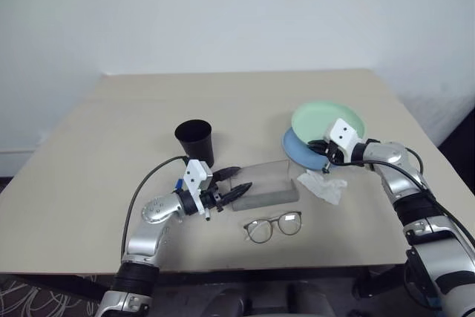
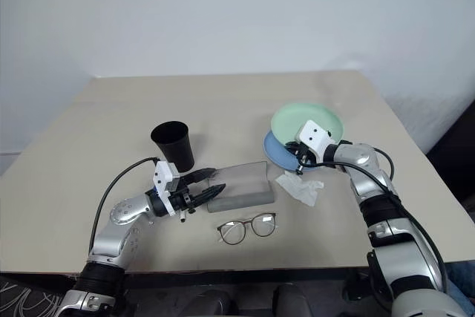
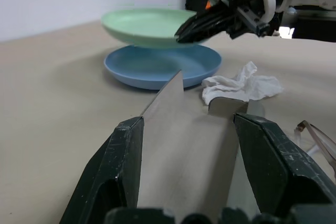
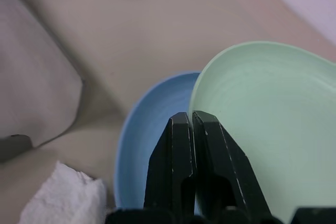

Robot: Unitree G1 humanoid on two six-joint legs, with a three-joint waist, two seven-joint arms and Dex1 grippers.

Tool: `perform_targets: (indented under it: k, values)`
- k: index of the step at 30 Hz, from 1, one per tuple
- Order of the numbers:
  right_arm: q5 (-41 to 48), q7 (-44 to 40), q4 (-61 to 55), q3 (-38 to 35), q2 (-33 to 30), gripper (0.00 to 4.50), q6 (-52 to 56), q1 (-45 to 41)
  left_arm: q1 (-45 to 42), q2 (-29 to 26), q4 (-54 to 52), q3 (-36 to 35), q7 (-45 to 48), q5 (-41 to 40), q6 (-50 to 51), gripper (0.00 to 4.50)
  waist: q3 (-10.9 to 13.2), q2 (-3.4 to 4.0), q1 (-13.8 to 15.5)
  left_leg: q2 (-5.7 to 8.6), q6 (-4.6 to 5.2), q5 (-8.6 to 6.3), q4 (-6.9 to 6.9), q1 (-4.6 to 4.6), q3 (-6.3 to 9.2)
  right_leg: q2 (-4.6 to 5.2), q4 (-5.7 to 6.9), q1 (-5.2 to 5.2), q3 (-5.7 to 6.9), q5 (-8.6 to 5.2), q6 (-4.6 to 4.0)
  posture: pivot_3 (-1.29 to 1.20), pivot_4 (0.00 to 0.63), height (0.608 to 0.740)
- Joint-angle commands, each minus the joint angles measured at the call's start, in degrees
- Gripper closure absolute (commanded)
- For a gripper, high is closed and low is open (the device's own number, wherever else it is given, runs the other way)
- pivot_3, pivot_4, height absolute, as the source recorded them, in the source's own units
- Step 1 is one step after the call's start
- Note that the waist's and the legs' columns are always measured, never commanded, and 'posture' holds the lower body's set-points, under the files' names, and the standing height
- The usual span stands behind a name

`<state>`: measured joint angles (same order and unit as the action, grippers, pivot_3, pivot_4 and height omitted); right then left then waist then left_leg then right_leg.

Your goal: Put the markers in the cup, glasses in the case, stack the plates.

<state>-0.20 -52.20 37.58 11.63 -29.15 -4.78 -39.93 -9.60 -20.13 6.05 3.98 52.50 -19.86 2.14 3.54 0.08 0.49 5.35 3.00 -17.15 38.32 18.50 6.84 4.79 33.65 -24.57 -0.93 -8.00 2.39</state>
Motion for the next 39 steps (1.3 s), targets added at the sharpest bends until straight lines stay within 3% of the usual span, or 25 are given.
perform_targets:
  k: [1,11,21,33,39]
  values:
    - [-0.53,-1.37,2.65,-0.37,0.67,4.48,-3.72,-2.89,0.23,-0.30,-3.35,-0.96,-1.15,0.09,-0.58,1.66,0.00,0.00,-0.04,0.00,-0.01,0.00,-0.01,0.00,0.00,-0.01,0.00,-0.01,0.00,0.00,0.00,0.00,0.000,0.740]
    - [-1.01,-3.77,4.21,-0.14,1.99,4.48,-4.82,-2.11,1.76,-0.88,-6.04,-0.95,-2.93,-0.19,0.41,1.66,-0.01,0.04,-0.28,-0.01,-0.02,0.00,0.00,-0.04,0.00,-0.02,0.08,-0.01,-0.01,0.04,-0.06,0.00,0.000,0.740]
    - [-0.72,-2.33,2.32,-1.87,1.08,1.07,-5.01,-1.75,1.10,-1.05,-6.08,-0.77,-2.80,-0.16,0.99,1.66,-0.02,0.06,-0.29,-0.02,-0.03,0.01,0.01,-0.06,-0.02,-0.04,0.09,-0.01,-0.02,0.08,-0.11,0.00,0.000,0.740]
    - [10.05,-19.38,-18.13,-5.95,-11.04,1.07,9.95,7.95,0.77,-0.90,-4.93,-0.54,-2.62,0.03,0.39,1.66,-0.02,0.06,-0.03,-0.01,-0.01,0.00,0.03,-0.03,-0.02,-0.01,0.03,0.03,0.00,0.06,-0.09,0.00,0.000,0.740]
    - [12.02,-23.55,-23.21,-5.03,-14.69,1.07,17.59,12.57,0.43,-0.97,-4.28,-0.60,-2.34,0.15,-0.05,1.66,-0.01,0.06,-0.20,-0.13,-0.01,0.00,0.21,-0.02,-0.15,-0.02,0.07,0.09,0.05,0.06,-0.07,0.00,0.000,0.740]
